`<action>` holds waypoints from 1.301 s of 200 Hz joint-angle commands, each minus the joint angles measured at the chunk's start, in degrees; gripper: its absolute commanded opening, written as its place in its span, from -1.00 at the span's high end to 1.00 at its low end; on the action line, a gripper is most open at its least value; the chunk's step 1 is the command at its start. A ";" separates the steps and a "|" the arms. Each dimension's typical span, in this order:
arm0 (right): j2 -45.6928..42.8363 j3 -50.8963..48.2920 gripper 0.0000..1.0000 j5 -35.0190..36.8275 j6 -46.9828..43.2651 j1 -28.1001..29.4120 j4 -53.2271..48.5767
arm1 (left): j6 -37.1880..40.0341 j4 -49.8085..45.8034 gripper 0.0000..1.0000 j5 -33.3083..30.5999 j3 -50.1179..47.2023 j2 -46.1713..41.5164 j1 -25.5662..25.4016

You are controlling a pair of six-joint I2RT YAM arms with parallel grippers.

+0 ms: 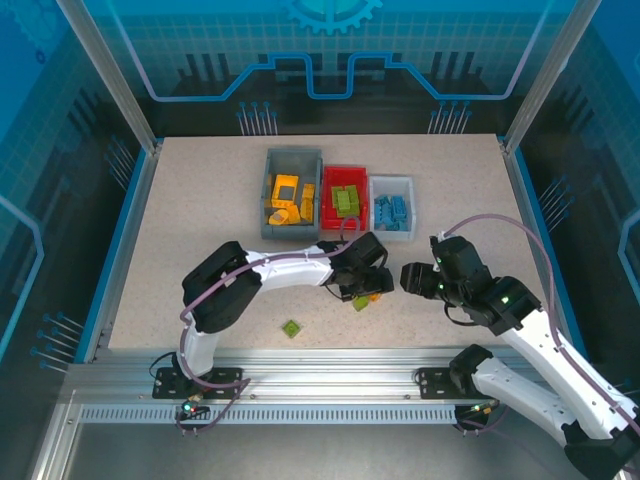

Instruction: Sort the legos into containers by color

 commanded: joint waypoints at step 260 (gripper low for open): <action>-5.04 -0.39 -0.21 -4.68 0.79 0.66 -4.41 | -14.14 5.74 -0.33 1.91 -3.52 -0.12 0.28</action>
